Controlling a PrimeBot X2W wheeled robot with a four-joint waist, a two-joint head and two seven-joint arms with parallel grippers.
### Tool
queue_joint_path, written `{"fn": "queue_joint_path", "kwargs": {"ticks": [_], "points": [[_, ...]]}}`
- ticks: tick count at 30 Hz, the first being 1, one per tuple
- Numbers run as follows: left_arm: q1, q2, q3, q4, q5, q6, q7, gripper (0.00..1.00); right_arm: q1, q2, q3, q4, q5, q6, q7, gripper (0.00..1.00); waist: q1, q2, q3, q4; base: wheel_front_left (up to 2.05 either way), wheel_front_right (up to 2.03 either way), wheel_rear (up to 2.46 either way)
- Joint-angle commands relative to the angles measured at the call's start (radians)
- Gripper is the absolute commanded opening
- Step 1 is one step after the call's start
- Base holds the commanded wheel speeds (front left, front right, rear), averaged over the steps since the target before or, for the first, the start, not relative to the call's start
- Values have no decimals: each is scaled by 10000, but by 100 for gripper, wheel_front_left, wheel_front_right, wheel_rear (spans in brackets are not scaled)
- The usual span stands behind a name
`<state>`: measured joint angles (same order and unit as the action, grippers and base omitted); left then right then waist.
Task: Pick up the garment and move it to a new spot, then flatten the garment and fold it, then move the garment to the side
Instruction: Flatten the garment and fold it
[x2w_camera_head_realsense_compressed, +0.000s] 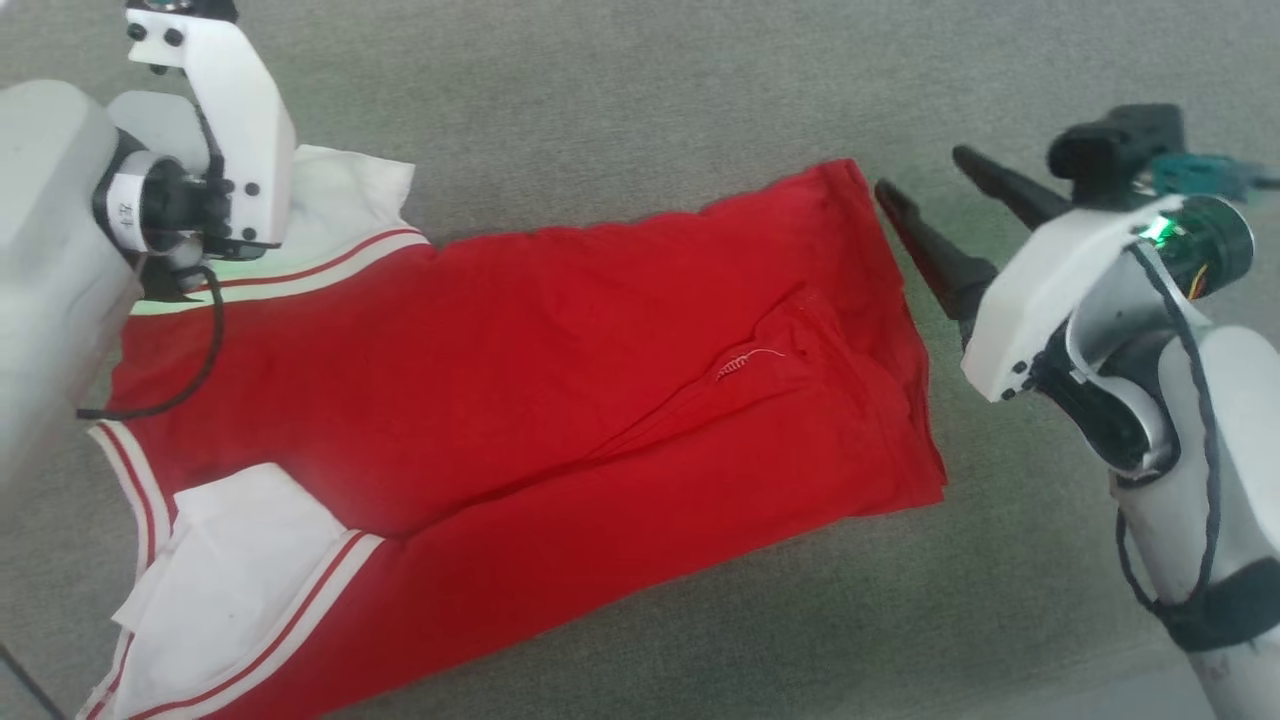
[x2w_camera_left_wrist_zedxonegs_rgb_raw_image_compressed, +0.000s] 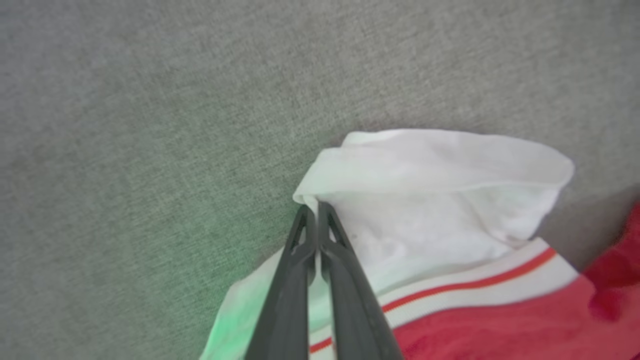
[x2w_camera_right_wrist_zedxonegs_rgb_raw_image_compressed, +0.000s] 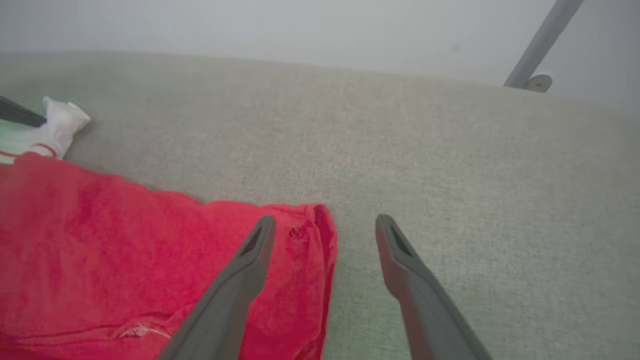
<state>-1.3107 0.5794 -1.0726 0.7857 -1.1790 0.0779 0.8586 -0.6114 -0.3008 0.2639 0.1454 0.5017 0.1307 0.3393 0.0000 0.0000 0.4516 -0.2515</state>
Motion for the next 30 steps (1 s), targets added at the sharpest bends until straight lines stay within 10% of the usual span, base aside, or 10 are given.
{"fn": "queue_joint_path", "kwargs": {"ticks": [1, 16, 17, 18, 19, 30], "points": [[254, -170, -137, 109, 19, -105, -40, 0, -262, -118, 198, 206, 123, 1, 483, 100, 0, 0, -31, 95, 0, 0, 0], [-454, -1122, -74, 869, 204, -744, -822, 0, -2560, -75, 1721, 3043, 889, 1, 4492, 100, 0, 0, 245, 761, 0, 0, 0], [-505, -1157, -76, 921, 231, -788, -900, 0, -2634, -18, 1794, 3224, 994, 1, 4638, 88, 0, 0, 258, 789, 0, 0, 0], [-539, -1205, -79, 997, 242, -851, -980, 0, -2737, 4, 1860, 3398, 1058, 1, 4774, 26, 0, 0, 269, 823, 0, 0, 0], [-562, -1252, -57, 1082, 240, -880, -1036, 0, -2841, -51, 1978, 3510, 1038, 1, 4876, 0, 0, 0, 276, 865, 0, 0, 0], [-1061, -1526, 77, 1609, 163, -1340, -1298, 0, -3141, -618, 2000, 3695, 1250, 1, 4254, 0, 0, 0, -128, 1481, 0, 0, 0]]}}
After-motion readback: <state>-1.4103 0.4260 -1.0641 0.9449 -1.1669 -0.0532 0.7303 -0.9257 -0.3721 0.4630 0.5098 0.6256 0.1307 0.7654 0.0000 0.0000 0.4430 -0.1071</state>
